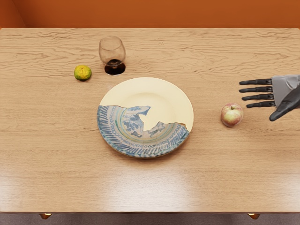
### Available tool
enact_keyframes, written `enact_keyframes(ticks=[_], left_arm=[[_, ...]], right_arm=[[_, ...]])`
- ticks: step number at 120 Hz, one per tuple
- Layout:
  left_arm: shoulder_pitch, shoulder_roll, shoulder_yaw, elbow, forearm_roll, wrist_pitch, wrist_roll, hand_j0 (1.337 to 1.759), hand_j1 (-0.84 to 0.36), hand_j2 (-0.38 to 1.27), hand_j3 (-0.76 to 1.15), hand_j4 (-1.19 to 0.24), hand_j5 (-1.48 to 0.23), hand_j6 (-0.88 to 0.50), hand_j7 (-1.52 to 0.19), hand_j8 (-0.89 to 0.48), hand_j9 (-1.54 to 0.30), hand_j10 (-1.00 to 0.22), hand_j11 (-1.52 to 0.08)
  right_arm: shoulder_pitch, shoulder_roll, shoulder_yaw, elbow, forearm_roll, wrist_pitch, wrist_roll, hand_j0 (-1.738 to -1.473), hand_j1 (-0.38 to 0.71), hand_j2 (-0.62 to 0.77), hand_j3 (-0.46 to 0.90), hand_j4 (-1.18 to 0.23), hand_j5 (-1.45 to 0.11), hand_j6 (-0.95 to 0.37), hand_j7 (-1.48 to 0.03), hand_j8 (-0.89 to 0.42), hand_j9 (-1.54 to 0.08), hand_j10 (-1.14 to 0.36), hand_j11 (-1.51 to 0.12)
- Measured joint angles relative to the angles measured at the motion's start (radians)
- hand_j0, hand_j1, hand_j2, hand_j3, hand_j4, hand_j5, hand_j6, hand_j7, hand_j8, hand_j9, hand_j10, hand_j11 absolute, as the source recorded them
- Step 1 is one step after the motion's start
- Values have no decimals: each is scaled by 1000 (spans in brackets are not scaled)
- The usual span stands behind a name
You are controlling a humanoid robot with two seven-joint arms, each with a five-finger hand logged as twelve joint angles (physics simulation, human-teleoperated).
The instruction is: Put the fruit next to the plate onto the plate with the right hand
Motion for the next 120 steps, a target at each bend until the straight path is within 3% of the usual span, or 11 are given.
enact_keyframes(ticks=[14,25,48,60,71,89,106,120], left_arm=[[0,0,0,0,0,0,0,1658,339,2,0,-8,-11,-8,-11,-8,-11,-8,-11],[0,0,0,0,0,0,0,1658,339,2,0,-8,-11,-8,-11,-8,-11,-8,-11],[0,0,0,0,0,0,0,1658,339,2,0,-8,-11,-8,-11,-8,-11,-8,-11],[0,0,0,0,0,0,0,1658,339,2,0,-8,-11,-8,-11,-8,-11,-8,-11],[0,0,0,0,0,0,0,1658,339,2,0,-8,-11,-8,-11,-8,-11,-8,-11],[0,0,0,0,0,0,0,1658,339,2,0,-8,-11,-8,-11,-8,-11,-8,-11],[0,0,0,0,0,0,0,1658,339,1,0,-8,-11,-8,-11,-8,-11,-8,-11],[0,0,0,0,0,0,0,1658,339,1,0,-8,-11,-8,-11,-8,-11,-8,-11]], right_arm=[[21,28,2,-4,-24,0,-4,-1658,-319,-5,0,-23,-32,-22,-32,-23,-32,-24,-32],[90,56,-43,25,-118,0,-5,-1658,-321,-5,0,-22,-30,-21,-30,-22,-30,-23,-30],[537,72,-453,133,-238,-100,-6,-1658,-322,-5,0,-23,-30,-23,-30,-23,-30,-23,-30],[776,213,-769,164,-266,-350,-6,-1658,-318,-6,0,-27,-34,-27,-33,-27,-33,-27,-33],[884,334,-937,184,-276,-633,-6,-1658,-317,-6,0,-29,-36,-29,-35,-29,-36,-29,-35],[920,503,-1036,200,-279,-932,-6,-1658,-318,-5,0,-28,-34,-28,-34,-28,-34,-28,-34],[831,630,-1058,193,-282,-1115,-6,-1658,-316,-5,0,-29,-36,-30,-36,-29,-36,-29,-36],[757,678,-1058,180,-287,-1183,-6,-1658,-301,-8,0,-42,-53,-43,-53,-42,-53,-42,-53]])
